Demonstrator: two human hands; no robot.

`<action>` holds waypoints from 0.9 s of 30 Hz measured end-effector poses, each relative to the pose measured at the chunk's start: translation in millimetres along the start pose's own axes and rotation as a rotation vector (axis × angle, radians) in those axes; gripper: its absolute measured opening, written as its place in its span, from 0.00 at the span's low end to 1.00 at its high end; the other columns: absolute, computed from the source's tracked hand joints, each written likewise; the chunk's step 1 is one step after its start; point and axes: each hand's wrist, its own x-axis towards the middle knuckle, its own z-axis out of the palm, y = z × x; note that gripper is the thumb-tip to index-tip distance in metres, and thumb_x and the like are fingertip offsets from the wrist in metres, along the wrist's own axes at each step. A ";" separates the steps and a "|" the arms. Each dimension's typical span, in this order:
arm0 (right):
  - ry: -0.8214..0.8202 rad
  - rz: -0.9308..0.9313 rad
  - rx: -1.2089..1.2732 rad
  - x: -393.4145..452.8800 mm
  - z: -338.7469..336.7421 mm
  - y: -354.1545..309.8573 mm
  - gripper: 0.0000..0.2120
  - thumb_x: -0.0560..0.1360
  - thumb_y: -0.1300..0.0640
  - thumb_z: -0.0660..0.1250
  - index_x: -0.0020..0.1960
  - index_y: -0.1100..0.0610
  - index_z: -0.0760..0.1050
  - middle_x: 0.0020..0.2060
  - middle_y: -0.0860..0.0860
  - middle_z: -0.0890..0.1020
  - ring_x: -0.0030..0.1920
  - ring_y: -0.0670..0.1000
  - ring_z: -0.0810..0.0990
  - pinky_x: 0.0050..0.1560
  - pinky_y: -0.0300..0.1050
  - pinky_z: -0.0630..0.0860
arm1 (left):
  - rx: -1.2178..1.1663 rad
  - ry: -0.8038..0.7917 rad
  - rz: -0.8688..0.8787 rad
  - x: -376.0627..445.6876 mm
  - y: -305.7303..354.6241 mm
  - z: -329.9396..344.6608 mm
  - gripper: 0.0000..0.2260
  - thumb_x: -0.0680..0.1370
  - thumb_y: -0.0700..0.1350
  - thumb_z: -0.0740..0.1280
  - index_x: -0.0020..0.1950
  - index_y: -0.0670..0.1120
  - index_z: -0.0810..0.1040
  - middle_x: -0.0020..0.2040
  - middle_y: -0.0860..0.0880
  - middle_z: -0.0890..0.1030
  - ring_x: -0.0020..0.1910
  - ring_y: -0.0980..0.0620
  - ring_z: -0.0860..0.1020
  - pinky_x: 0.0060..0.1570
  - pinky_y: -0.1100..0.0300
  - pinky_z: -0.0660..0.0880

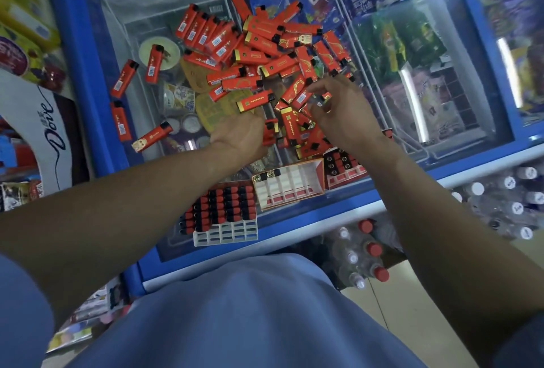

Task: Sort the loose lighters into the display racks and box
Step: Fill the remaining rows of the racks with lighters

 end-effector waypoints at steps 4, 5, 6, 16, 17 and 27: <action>-0.028 0.002 0.007 -4.6 5.7 -4.4 0.13 0.79 0.56 0.71 0.62 0.53 0.78 0.62 0.50 0.78 0.47 0.44 0.80 0.48 0.43 0.80 | 0.011 -0.026 -0.038 6.5 -6.4 -3.8 0.17 0.75 0.56 0.74 0.47 0.42 0.77 0.41 0.47 0.76 0.35 0.49 0.75 0.31 0.57 0.68; -0.035 0.001 0.015 -6.0 6.6 -6.6 0.12 0.79 0.56 0.71 0.62 0.53 0.78 0.61 0.50 0.78 0.46 0.44 0.79 0.49 0.45 0.80 | -0.007 -0.025 -0.062 7.0 -9.3 -3.7 0.18 0.74 0.57 0.75 0.46 0.42 0.77 0.40 0.48 0.76 0.33 0.51 0.73 0.28 0.59 0.65; -0.041 -0.002 0.021 -7.6 7.2 -9.1 0.12 0.79 0.56 0.71 0.62 0.53 0.78 0.60 0.50 0.78 0.45 0.45 0.79 0.49 0.46 0.81 | -0.027 -0.025 -0.090 7.4 -12.5 -2.5 0.18 0.74 0.57 0.75 0.44 0.43 0.77 0.40 0.48 0.75 0.32 0.52 0.72 0.26 0.60 0.63; -0.111 0.138 0.571 -38.3 3.3 -81.5 0.08 0.79 0.51 0.72 0.57 0.51 0.80 0.41 0.49 0.82 0.36 0.51 0.80 0.39 0.45 0.79 | -1.417 0.052 -0.252 -58.8 -44.5 -49.0 0.14 0.68 0.46 0.80 0.52 0.45 0.85 0.49 0.41 0.87 0.47 0.44 0.86 0.47 0.49 0.83; -0.151 0.169 0.678 -42.7 2.6 -93.5 0.09 0.78 0.50 0.72 0.56 0.52 0.81 0.39 0.53 0.81 0.35 0.52 0.79 0.39 0.49 0.80 | -1.491 0.038 -0.206 -73.8 -42.5 -54.1 0.13 0.68 0.44 0.80 0.52 0.46 0.85 0.50 0.41 0.87 0.49 0.44 0.86 0.49 0.50 0.83; -0.389 0.310 0.968 -84.4 2.2 -141.3 0.08 0.81 0.57 0.68 0.48 0.62 0.78 0.37 0.55 0.83 0.34 0.50 0.80 0.37 0.44 0.80 | -1.922 0.088 -0.326 -182.0 -23.4 -42.1 0.03 0.75 0.41 0.72 0.44 0.45 0.79 0.30 0.53 0.83 0.28 0.58 0.81 0.30 0.65 0.76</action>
